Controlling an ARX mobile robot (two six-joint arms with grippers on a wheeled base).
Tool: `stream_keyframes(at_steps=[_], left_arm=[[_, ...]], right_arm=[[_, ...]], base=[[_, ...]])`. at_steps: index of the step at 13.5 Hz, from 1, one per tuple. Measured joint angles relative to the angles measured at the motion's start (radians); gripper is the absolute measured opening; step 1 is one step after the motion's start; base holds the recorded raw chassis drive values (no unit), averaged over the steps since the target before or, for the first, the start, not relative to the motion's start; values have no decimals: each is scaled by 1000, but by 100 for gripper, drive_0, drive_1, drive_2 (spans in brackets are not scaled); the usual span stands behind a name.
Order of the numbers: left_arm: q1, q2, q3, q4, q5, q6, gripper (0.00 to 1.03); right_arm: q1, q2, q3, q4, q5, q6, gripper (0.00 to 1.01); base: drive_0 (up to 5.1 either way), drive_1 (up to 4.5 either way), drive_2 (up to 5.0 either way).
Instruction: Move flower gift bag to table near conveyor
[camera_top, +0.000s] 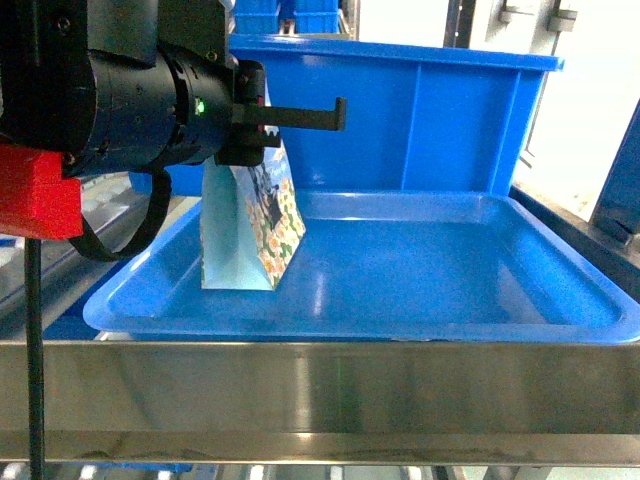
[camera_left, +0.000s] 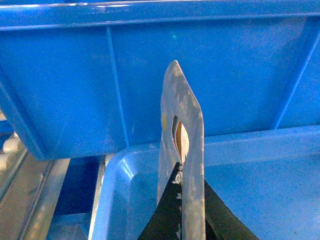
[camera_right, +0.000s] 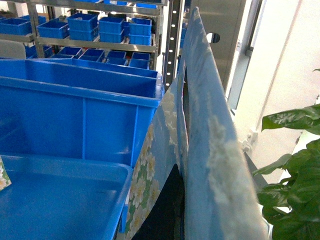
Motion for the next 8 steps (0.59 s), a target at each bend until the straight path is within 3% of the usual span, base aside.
stream_keyframes(at_steps=[4,8], left_arm=[[-1,-93,-95,110,-23,68,2],[77,-273,-208,317,39,162,2]], right_arm=[[0,0,0,0,0,0,2],[0,0,0,0,0,0,2]], base=[[0,0,0],[0,0,0]])
